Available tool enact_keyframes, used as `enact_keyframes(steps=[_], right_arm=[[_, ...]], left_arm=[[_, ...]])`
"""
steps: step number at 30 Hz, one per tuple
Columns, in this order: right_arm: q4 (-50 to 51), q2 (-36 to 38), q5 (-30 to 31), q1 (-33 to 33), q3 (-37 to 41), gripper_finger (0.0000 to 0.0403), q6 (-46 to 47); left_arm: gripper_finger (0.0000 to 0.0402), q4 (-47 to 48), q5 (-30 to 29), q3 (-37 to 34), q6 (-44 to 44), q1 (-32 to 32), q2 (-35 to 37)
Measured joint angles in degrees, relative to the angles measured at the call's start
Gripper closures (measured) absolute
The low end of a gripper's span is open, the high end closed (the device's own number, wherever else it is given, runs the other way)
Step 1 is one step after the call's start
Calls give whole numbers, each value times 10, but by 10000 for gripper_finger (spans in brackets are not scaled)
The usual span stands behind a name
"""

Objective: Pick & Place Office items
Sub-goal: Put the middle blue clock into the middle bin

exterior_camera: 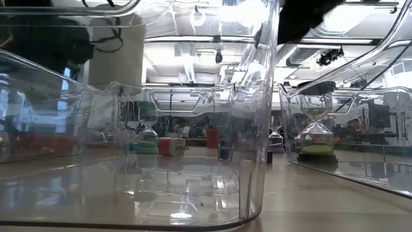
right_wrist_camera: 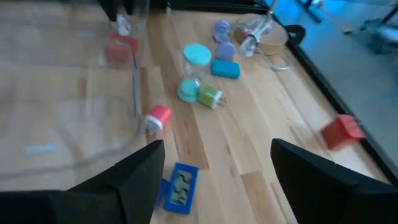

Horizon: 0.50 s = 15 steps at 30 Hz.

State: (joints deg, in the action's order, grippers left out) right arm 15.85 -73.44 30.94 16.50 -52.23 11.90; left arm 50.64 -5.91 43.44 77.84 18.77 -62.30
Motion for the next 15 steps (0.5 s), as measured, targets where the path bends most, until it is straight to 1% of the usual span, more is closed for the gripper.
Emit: enact_keyframes(steps=[3,5,8,11,15], right_arm=[[21,0,-61,-37,-29,119,-16],[31,0,-95,-57,-45,119,-34],[59,-9,-153,-86,-68,119,-36],[108,-14,-190,-118,-85,119,-35],[125,-51,-233,-147,-98,119,-50]], left_arm=[[160,-1,-42,0,0,9,43],[160,-2,-84,0,-2,20,69],[160,-6,-153,0,-24,42,102],[160,-23,-220,0,-60,66,120],[160,-67,-287,0,-132,91,127]])
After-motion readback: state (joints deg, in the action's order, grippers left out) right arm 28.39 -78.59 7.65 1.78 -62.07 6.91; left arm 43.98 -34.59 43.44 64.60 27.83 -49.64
